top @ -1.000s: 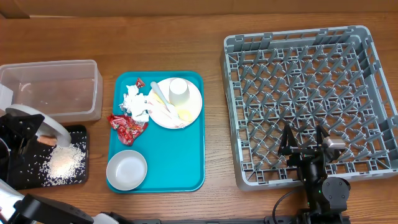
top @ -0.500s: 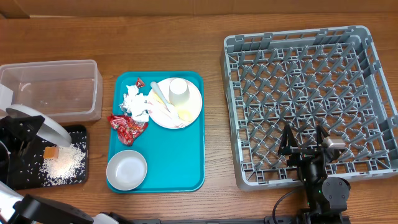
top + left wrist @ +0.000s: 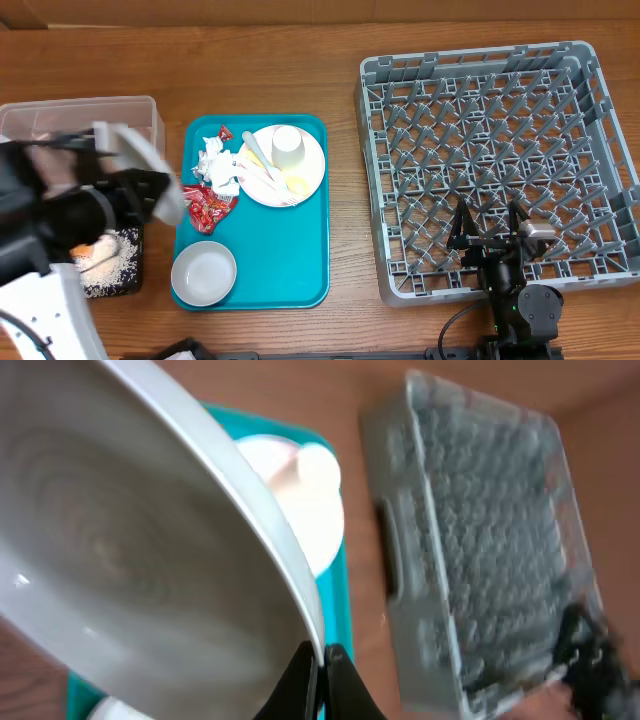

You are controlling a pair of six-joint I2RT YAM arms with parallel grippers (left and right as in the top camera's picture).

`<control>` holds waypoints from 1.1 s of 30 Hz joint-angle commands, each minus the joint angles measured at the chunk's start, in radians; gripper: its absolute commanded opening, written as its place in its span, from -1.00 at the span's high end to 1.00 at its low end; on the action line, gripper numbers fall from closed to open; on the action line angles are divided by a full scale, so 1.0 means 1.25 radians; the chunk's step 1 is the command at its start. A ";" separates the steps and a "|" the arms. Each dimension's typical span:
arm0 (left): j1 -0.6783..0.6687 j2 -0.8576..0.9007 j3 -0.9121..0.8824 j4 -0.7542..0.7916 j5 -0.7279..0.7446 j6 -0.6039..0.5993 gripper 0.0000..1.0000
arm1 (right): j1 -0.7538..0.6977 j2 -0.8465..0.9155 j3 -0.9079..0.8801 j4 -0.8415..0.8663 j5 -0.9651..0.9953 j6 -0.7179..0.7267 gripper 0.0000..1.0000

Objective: Sort waste into correct bins and load items into the dishwasher rack
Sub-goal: 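Carry the plate left and tip the food onto the black tray, then place the empty plate back on the teal tray with the left gripper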

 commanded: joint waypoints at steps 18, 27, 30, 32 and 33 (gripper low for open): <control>-0.850 0.323 -0.007 0.043 -0.450 -0.405 0.92 | -0.004 -0.006 -0.008 0.005 0.005 -0.006 -1.00; -0.895 0.410 -0.007 0.034 -0.449 -0.440 0.92 | -0.004 -0.006 -0.008 0.005 0.005 -0.006 -1.00; -0.896 0.412 -0.007 0.029 -0.448 -0.440 0.92 | -0.004 -0.006 -0.008 0.005 0.005 -0.006 -1.00; -0.896 0.412 -0.007 0.023 -0.435 -0.440 0.92 | -0.004 -0.006 -0.008 0.005 0.005 -0.006 -1.00; -0.896 0.412 -0.007 0.019 -0.425 -0.440 0.90 | -0.004 -0.006 -0.008 0.005 0.005 -0.006 -1.00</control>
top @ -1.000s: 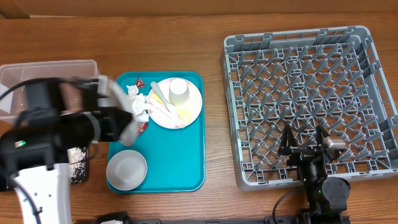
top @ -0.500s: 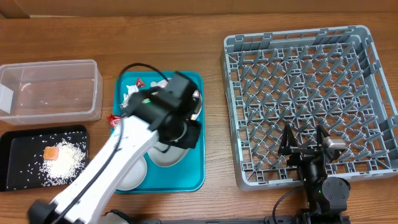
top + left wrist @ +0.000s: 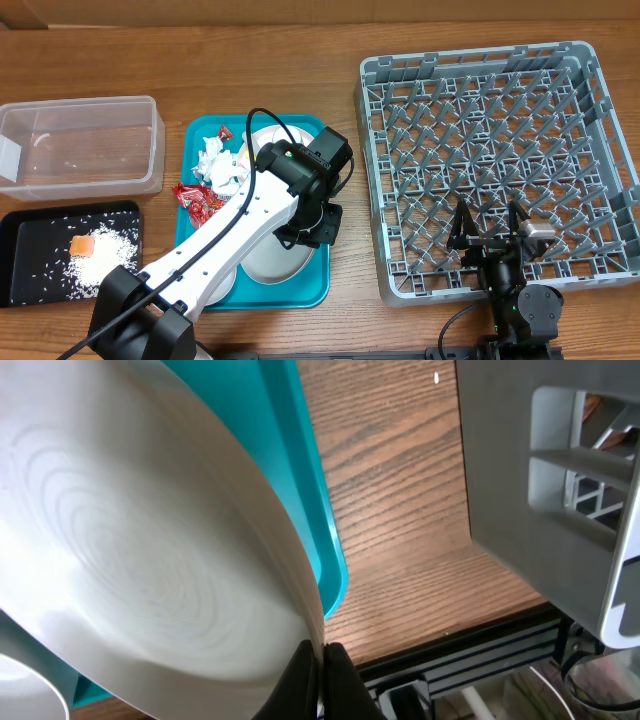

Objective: Sort waste into correct bins and load items into the dishwasher rack

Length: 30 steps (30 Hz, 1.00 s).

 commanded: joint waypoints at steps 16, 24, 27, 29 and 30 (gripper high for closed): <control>-0.004 0.005 0.001 -0.064 0.043 0.000 0.16 | -0.005 -0.006 -0.008 0.005 0.005 -0.006 -1.00; 0.017 0.005 0.171 -0.111 0.032 0.080 -0.20 | -0.005 -0.006 -0.008 0.005 0.005 -0.006 -1.00; 0.056 0.005 0.276 -0.156 -0.052 0.077 -0.47 | -0.005 -0.006 -0.008 0.005 0.005 -0.006 -1.00; 0.100 0.004 0.342 -0.177 -0.078 0.076 -0.68 | -0.005 -0.006 -0.008 0.005 0.005 -0.006 -1.00; 0.135 0.004 0.376 -0.182 -0.078 0.075 -1.00 | -0.005 -0.006 -0.008 0.005 0.005 -0.006 -1.00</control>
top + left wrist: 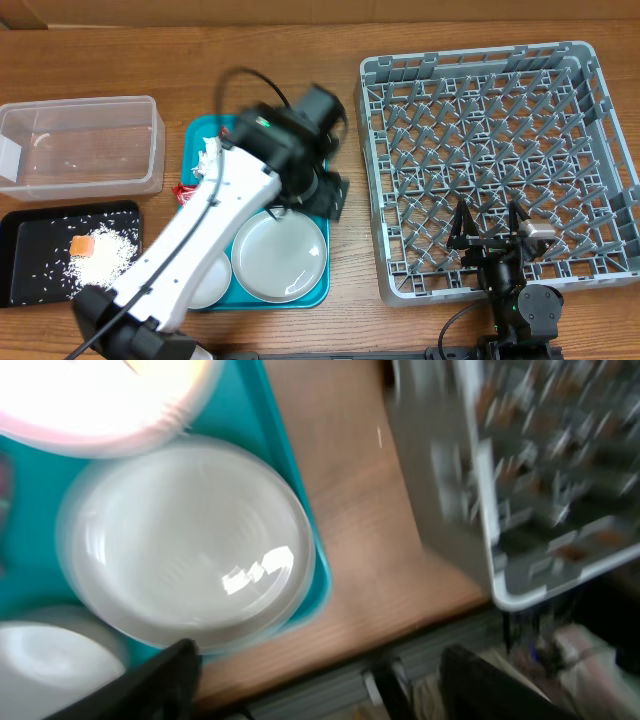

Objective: Sort waste into correct bins and load items into the dishwasher rack

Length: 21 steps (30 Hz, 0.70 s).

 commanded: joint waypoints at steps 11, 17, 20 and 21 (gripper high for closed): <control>0.441 -0.005 0.146 -0.012 -0.057 -0.134 -1.00 | -0.004 -0.006 -0.008 0.152 -0.241 0.530 -1.00; 0.558 -0.005 0.146 0.005 -0.060 -0.130 -1.00 | -0.004 -0.006 -0.007 0.323 -0.342 0.599 -1.00; 0.578 -0.005 0.146 0.023 -0.107 -0.132 -1.00 | -0.004 -0.002 0.048 0.339 -0.357 0.578 -0.99; 0.583 -0.005 0.146 0.034 -0.119 -0.143 -1.00 | -0.004 0.006 0.076 0.320 -0.358 0.560 -0.99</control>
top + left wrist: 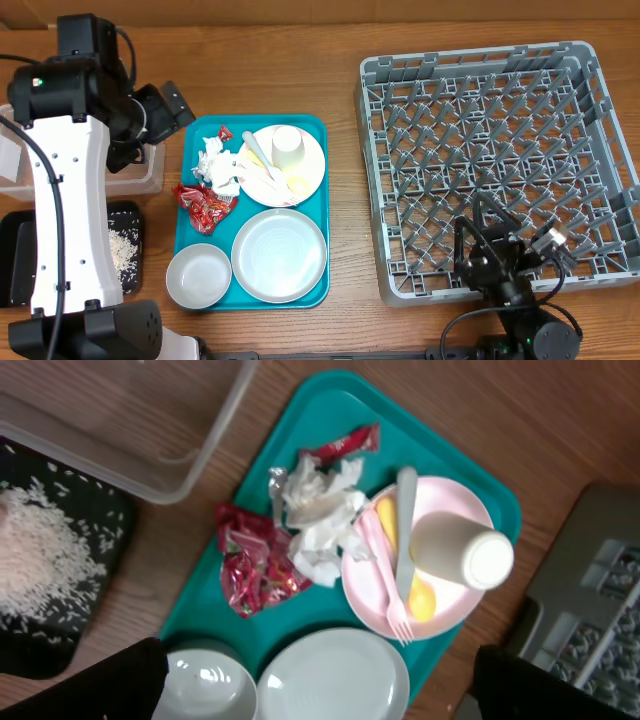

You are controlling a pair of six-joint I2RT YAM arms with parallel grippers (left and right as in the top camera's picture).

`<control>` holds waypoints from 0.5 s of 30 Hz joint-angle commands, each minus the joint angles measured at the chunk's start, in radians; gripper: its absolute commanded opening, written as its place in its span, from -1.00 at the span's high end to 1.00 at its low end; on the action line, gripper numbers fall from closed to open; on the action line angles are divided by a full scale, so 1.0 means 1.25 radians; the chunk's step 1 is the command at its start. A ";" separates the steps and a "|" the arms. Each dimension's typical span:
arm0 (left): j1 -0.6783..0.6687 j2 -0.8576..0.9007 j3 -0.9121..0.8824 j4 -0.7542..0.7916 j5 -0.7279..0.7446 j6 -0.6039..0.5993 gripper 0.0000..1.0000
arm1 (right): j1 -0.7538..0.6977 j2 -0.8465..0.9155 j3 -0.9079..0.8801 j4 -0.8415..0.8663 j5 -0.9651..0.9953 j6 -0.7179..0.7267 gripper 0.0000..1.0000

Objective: Sort waste into correct bins and load items into the dishwasher rack

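Note:
A teal tray [305,215] holds a white plate [280,255], a white bowl [199,277], a red wrapper [205,204], crumpled tissue [221,166] and a pink plate [302,160] bearing a cup [288,146], fork and spoon. The grey dishwasher rack [500,165] stands at the right. My left gripper [170,110] hangs open and empty at the back left, beside the tray; its wrist view looks down on the pink plate [420,570] and wrapper [255,565]. My right gripper [492,245] sits open at the rack's front edge.
A clear plastic bin [140,170] lies mostly under my left arm at the far left. In front of it is a black tray [125,250] with spilled rice. Bare wood separates the teal tray from the rack.
My left gripper, open over the middle of the tray, now sits at the back left beside the clear bin. The white plate stays flat on the tray. The right arm has tilted slightly.
My left gripper held the white plate tipped over the black tray at the far left. Then it held the plate at the teal tray's front right. Then the plate lay flat there with the gripper open above. Now the gripper is back left, empty.

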 commanded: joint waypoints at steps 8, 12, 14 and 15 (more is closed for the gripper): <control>0.075 -0.005 0.012 0.090 -0.062 -0.088 -1.00 | -0.005 0.228 0.435 -0.315 -0.047 -0.243 -0.99; 0.098 -0.004 0.012 0.096 -0.065 -0.088 -1.00 | 0.003 0.418 0.654 -0.469 -0.084 -0.309 -0.99; 0.110 -0.004 0.012 0.095 -0.059 -0.088 -1.00 | 0.023 0.510 0.748 -0.541 -0.083 -0.339 -0.99; 0.117 -0.004 0.012 0.091 -0.047 -0.088 -1.00 | 0.038 0.553 0.789 -0.570 -0.083 -0.358 -0.99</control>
